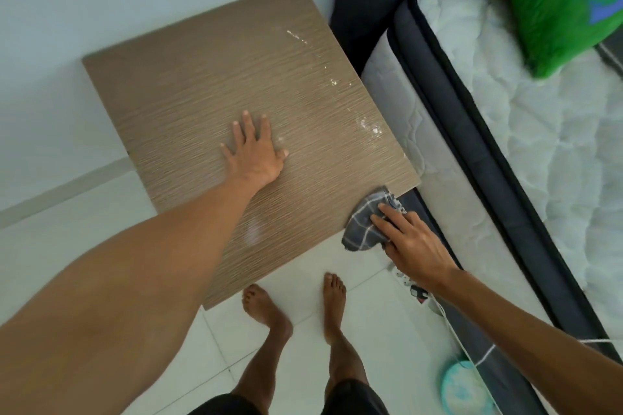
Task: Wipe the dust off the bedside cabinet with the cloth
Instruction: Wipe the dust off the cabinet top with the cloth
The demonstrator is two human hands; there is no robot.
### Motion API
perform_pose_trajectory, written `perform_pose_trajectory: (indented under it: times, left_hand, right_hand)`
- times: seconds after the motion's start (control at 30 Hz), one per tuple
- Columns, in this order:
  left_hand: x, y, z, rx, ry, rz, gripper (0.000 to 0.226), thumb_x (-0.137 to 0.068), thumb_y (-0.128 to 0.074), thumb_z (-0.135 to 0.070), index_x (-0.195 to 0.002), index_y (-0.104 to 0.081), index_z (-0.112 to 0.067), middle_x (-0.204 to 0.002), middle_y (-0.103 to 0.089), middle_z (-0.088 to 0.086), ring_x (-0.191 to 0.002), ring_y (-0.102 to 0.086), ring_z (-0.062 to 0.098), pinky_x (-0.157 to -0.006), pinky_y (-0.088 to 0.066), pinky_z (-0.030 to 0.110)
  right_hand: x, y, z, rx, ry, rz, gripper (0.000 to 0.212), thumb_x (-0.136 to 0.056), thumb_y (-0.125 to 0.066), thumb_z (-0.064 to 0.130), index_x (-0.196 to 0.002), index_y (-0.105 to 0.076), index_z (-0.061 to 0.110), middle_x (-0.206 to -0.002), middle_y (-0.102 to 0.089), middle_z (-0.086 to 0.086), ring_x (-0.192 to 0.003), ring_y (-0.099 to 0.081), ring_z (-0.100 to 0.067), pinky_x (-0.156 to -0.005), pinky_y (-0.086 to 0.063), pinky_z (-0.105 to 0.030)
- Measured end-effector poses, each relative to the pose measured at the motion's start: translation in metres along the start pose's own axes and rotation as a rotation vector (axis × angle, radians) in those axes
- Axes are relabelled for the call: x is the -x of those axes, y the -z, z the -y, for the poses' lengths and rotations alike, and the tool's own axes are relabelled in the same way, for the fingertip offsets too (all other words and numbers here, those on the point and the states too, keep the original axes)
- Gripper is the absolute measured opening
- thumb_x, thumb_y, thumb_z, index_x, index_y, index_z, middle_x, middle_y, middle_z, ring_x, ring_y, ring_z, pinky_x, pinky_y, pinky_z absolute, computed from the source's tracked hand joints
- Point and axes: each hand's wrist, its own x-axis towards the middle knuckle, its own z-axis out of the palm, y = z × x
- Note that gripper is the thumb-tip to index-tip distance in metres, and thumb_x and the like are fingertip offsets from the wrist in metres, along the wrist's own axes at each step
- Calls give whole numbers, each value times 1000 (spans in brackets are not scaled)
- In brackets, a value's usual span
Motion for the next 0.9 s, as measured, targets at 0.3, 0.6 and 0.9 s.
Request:
perform_pose_trajectory:
  times: [0.3, 0.6, 0.9]
  left_hand:
    - [-34, 10, -17, 12, -27, -175, 76, -96, -38, -55, -155, -4, -22, -163, 9, 12, -150, 4, 32, -116, -11, 62]
    - [-69, 5, -44, -20, 96, -306, 70, -98, -21, -58, -155, -4, -22, -164, 4, 3, -151, 0, 28, -111, -11, 69]
    - [-73, 8, -47, -31, 112, -302, 71, -98, -25, -57, -155, -2, -21, -164, 6, 3, -151, 2, 28, -110, -13, 70]
  right_hand:
    - [-153, 64, -17, -175, 12, -298, 51, -88, -54, 25, -135, -55, 4, -143, -48, -15, -109, -53, -35, -90, -48, -42]
    - [-383, 86, -17, -120, 147, -350, 47, -89, -55, 22, -134, -53, 8, -144, -45, -14, -117, -49, -37, -97, -46, -44]
    - [-473, 89, -1, 191, 119, 65, 85, -84, -27, 80, -155, -14, 34, -162, 3, -20, -145, 0, -48, -114, -13, -63]
